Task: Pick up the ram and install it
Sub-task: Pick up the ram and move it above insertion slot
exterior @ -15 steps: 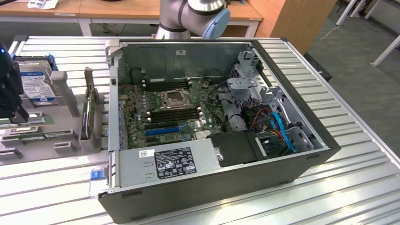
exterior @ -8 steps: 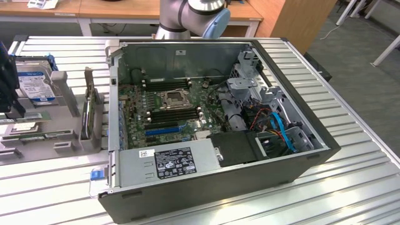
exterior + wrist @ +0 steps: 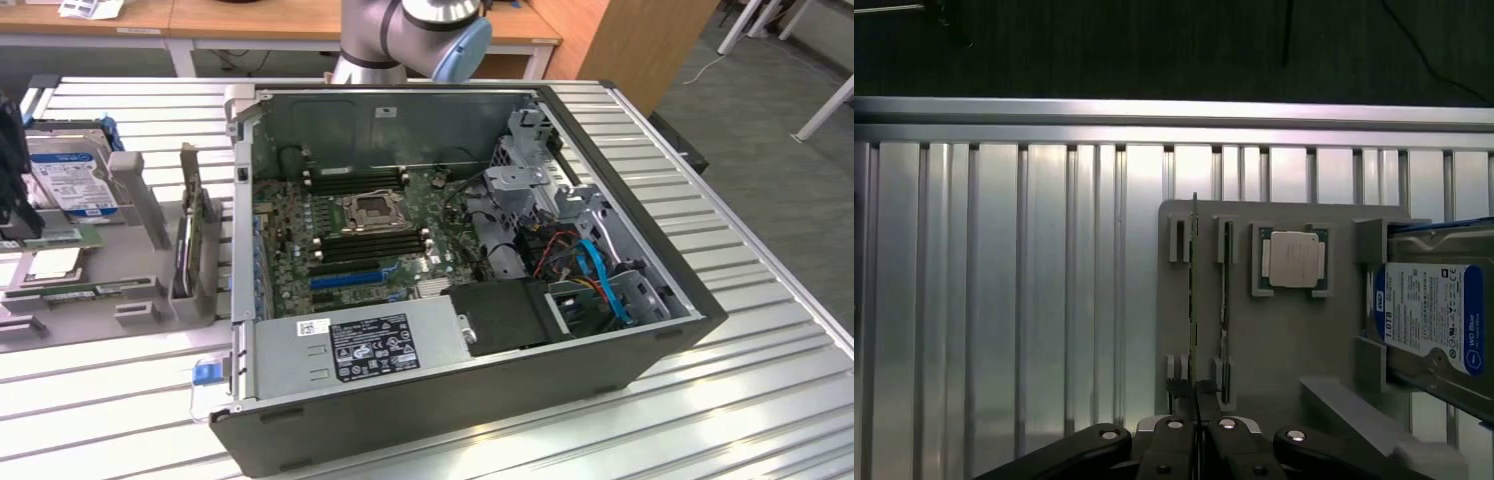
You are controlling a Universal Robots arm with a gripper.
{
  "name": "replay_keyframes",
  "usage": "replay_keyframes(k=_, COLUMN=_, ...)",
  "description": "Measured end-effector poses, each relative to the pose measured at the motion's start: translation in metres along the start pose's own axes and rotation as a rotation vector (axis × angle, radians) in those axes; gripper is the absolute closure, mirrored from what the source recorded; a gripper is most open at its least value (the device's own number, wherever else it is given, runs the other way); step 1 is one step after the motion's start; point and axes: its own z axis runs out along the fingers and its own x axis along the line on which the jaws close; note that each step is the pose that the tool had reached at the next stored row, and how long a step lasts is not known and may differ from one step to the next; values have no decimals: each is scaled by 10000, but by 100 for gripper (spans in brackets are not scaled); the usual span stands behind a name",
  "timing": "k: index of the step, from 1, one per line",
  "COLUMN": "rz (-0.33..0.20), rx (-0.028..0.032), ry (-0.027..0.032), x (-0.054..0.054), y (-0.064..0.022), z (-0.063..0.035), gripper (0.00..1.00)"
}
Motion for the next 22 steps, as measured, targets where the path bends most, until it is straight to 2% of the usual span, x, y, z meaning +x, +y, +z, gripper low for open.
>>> replay_keyframes(k=22, rz=0, rx=1, ry=-1, x=-14, y=19, z=-449, gripper=88)
